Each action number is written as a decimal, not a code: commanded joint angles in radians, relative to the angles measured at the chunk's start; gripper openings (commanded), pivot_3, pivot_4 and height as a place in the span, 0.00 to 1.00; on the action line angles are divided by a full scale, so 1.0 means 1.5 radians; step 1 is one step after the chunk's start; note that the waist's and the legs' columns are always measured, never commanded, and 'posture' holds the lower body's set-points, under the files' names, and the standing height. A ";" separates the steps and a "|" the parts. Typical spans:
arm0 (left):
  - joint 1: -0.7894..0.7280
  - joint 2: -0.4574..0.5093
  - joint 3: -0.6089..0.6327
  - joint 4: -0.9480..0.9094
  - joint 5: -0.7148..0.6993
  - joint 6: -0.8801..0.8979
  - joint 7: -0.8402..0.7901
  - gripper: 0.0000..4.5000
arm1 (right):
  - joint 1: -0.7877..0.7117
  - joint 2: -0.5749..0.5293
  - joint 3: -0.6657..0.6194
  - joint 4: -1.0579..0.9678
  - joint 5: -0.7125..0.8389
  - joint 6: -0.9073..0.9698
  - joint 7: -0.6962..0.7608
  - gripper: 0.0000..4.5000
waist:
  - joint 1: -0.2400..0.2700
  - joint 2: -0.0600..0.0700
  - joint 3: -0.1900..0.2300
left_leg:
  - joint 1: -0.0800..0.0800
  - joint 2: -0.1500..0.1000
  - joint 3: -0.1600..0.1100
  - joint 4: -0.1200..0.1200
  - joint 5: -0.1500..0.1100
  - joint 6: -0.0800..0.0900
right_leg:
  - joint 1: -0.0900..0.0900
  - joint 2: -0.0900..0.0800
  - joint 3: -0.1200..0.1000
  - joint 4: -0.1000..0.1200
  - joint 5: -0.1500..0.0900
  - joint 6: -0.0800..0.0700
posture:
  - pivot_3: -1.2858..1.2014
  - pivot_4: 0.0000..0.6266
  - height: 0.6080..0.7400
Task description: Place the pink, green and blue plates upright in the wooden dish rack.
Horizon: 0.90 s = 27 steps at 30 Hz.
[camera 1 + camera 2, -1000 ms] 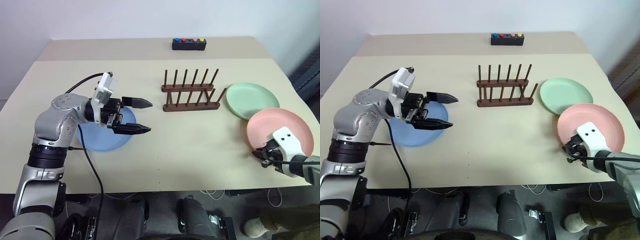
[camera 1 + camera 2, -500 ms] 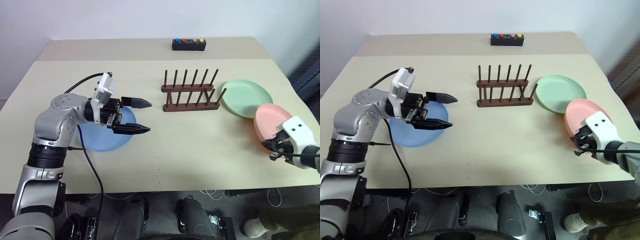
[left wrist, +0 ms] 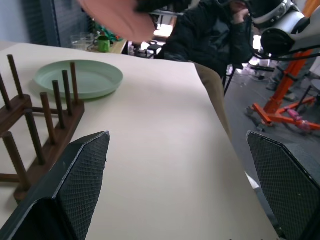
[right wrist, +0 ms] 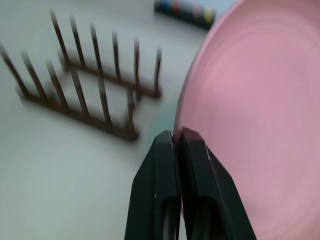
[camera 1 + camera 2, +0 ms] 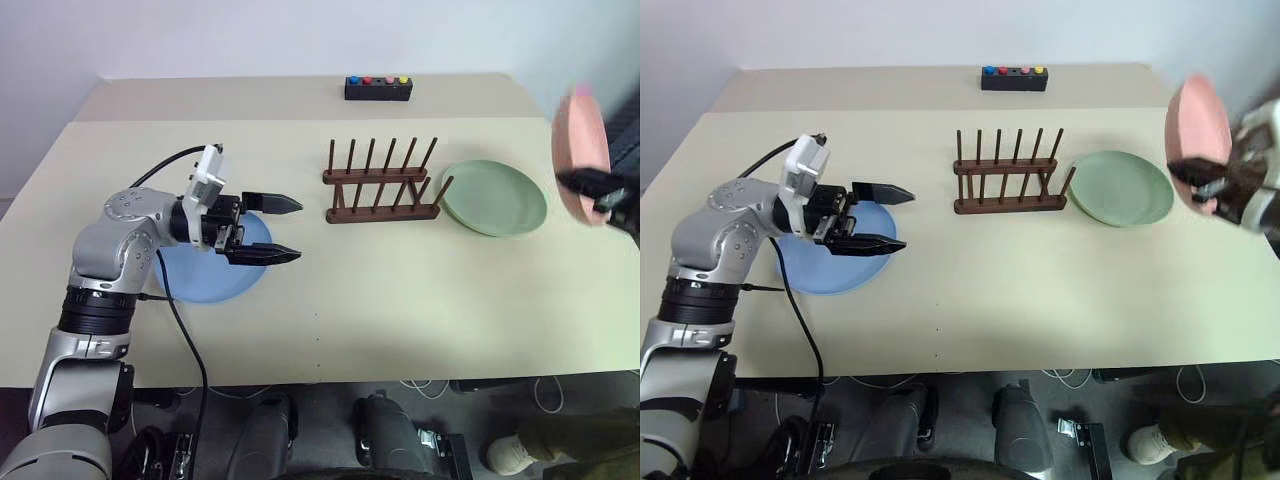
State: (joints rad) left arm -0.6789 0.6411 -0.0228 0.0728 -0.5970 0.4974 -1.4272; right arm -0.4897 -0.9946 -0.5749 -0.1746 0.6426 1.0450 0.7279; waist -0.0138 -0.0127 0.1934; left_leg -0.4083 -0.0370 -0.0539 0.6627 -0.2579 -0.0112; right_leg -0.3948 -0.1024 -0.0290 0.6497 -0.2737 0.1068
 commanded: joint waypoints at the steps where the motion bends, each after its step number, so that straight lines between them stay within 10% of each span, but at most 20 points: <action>1: -0.013 0.000 0.015 -0.002 0.007 -0.016 0.019 1.00 | -0.145 0.043 -0.029 0.095 0.077 0.010 -0.029 0.01 | -0.002 0.000 0.000 | 0.000 0.000 0.000 0.000 0.000 0.000 | 0.000 0.000 0.000 0.000 0.000 0.000 | 0.52 0.24 1.00; 12: 0.015 0.013 0.044 -0.051 -0.014 0.013 0.069 1.00 | -0.412 0.118 -0.001 0.480 0.149 -0.032 0.108 0.01 | 0.000 0.001 0.001 | -0.001 0.000 0.001 -0.001 0.000 0.000 | -0.001 0.000 0.001 0.000 0.000 0.000 | 0.52 0.24 1.00; 27: 0.093 0.056 0.098 -0.151 -0.061 0.069 0.132 1.00 | -0.489 0.126 0.128 0.763 0.049 -0.081 0.389 0.01 | -0.002 0.002 0.001 | -0.001 0.000 0.002 -0.001 0.000 0.000 | -0.002 0.000 0.001 0.000 0.000 0.000 | 0.52 0.24 1.00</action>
State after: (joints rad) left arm -0.5411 0.7065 0.0911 -0.1121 -0.6619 0.5990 -1.2353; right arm -1.1741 -0.7950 -0.3797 0.9604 0.7271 0.9589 1.2672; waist -0.0163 -0.0103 0.1948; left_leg -0.4098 -0.0373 -0.0508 0.6609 -0.2579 -0.0113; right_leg -0.3981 -0.1022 -0.0273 0.6498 -0.2734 0.1066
